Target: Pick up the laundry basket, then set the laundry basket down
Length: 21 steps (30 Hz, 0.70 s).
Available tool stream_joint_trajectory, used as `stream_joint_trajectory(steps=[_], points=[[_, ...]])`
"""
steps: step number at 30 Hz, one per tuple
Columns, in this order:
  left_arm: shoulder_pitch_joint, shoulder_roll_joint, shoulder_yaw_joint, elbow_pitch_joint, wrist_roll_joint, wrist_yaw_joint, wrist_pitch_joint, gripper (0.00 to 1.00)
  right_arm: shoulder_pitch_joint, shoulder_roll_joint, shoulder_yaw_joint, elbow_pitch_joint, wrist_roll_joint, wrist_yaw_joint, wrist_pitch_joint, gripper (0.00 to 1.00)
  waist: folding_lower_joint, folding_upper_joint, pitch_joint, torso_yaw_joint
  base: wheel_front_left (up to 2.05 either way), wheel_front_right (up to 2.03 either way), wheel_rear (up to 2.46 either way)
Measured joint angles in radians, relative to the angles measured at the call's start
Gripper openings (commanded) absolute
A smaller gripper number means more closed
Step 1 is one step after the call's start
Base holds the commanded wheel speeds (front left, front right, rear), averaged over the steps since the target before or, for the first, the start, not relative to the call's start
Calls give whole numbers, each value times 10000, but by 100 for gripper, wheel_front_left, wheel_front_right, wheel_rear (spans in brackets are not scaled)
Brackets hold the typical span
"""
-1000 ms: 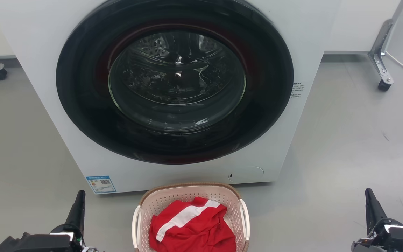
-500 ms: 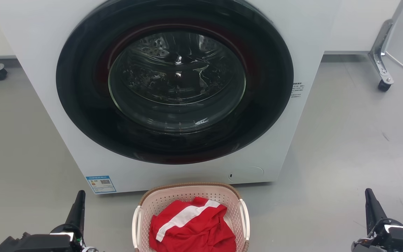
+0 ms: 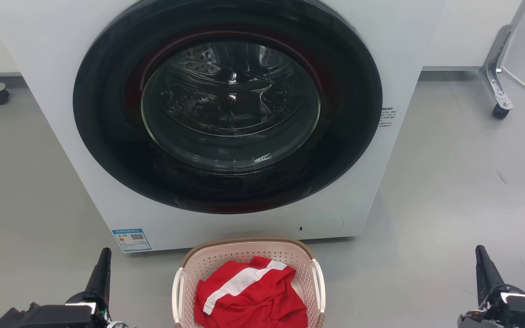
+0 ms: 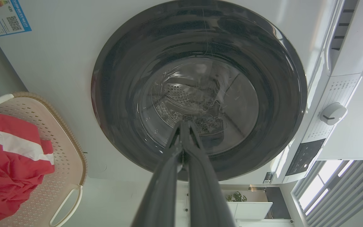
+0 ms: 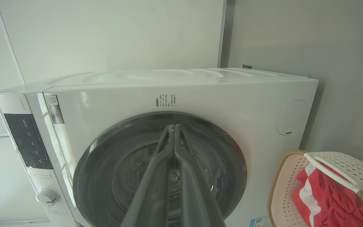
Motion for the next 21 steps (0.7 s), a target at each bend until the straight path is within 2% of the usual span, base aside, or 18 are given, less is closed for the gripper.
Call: stream_joint_trajectory(steps=[21], points=[[0,0,0,12,0,0,0,0,-1,2,0,2,2,0,0,0,0,0,0,0,0,0,0]])
